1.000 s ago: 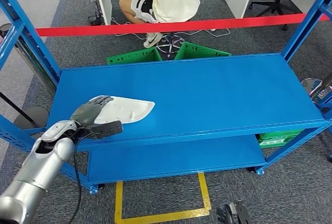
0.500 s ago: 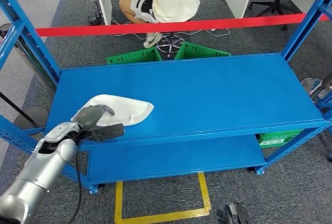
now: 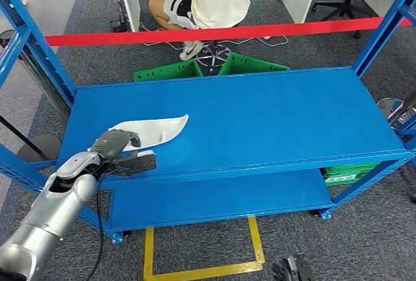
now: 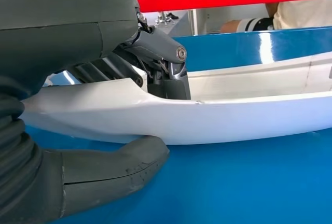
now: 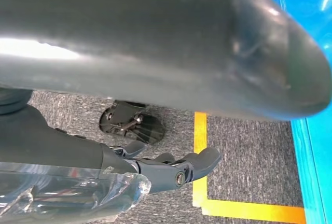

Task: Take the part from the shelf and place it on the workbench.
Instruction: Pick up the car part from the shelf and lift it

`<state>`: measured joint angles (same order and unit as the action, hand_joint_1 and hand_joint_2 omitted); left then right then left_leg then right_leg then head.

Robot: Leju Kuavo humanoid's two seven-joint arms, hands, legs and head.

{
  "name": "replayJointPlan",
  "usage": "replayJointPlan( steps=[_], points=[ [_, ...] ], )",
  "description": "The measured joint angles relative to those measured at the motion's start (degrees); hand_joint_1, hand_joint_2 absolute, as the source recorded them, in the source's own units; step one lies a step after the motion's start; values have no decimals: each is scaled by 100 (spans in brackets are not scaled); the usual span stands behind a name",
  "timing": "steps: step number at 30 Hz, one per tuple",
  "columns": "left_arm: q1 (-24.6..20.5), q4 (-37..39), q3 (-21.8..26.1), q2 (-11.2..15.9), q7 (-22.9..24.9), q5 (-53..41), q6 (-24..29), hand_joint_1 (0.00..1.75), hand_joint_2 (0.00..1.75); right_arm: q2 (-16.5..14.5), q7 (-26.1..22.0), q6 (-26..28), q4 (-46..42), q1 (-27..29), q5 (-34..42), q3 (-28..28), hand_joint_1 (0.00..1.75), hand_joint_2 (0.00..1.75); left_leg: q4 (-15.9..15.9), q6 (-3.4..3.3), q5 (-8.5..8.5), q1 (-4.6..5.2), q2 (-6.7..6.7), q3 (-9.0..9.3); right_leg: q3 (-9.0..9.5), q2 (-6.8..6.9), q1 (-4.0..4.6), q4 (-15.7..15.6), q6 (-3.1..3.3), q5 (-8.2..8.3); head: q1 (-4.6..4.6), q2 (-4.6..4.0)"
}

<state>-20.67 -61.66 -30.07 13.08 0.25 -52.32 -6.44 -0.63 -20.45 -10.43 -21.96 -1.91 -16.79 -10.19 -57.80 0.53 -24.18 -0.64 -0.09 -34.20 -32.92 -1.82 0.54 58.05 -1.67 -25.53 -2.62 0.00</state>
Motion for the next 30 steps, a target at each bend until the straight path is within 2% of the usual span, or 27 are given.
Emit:
replayJointPlan(
  steps=[13, 24, 30],
  points=[
    [64, -84, 25, -57, -11, -183, 230, 175, 175, 6, -8, 35, 20, 2, 31, 44, 0, 0, 0, 1, 1, 0, 0, 2, 0, 0, 0, 4, 0, 0, 0, 0],
    [679, -1031, 251, -236, -51, -180, 465, 175, 175, 53, -157, 83, 23, 39, 158, 31, 0, 0, 0, 1, -1, 1, 0, 0, -3, 1, 0, 4, 3, -4, 1, 0],
    [843, -1352, 260, -258, -72, -180, 481, 175, 175, 73, -184, 90, 23, 44, 173, 31, 0, 0, 0, 1, 0, 0, 0, 0, -3, 1, 0, 4, 3, -4, 0, 0]
  ],
)
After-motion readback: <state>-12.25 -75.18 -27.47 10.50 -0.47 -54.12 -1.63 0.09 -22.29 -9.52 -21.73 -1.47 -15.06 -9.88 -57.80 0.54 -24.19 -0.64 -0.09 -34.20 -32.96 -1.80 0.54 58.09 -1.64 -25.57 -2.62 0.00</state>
